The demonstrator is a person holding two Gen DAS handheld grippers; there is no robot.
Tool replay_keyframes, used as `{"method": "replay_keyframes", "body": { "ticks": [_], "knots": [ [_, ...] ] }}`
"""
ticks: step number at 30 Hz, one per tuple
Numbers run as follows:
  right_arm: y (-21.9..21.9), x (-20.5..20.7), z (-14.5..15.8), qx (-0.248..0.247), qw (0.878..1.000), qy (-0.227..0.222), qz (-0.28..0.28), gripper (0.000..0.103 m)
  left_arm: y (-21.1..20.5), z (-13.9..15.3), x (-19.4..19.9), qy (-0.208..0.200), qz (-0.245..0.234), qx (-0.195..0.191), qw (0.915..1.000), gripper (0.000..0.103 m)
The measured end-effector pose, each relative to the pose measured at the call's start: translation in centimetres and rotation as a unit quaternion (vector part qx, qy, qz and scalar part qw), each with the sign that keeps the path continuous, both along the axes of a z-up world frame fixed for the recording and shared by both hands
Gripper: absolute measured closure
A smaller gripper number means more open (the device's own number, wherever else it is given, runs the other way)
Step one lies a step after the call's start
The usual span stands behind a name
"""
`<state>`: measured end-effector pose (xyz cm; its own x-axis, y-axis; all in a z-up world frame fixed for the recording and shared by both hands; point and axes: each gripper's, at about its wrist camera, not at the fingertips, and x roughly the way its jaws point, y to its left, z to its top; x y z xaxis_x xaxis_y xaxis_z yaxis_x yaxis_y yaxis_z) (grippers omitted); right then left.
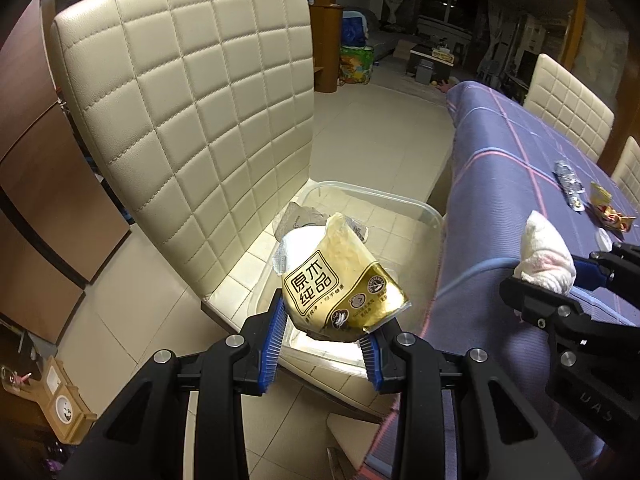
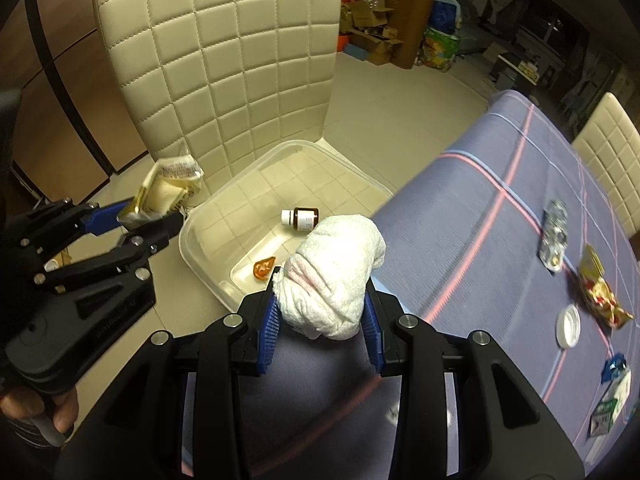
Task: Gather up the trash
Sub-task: 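Carry the cream snack bag with the left tool while the right tool carries the tissue over the bin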
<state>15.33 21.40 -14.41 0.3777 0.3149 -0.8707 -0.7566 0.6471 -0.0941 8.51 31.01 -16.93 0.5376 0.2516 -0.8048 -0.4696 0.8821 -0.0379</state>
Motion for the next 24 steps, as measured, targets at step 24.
{"method": "replay_keyframes", "body": {
  "ticks": [24],
  "knots": [
    [4.6, 5.9, -0.7, 0.006, 1.0, -0.01, -0.003, 0.033, 4.4, -1.9, 4.6, 0.03, 0.035, 0.01, 0.9989, 0.07]
  ]
}}
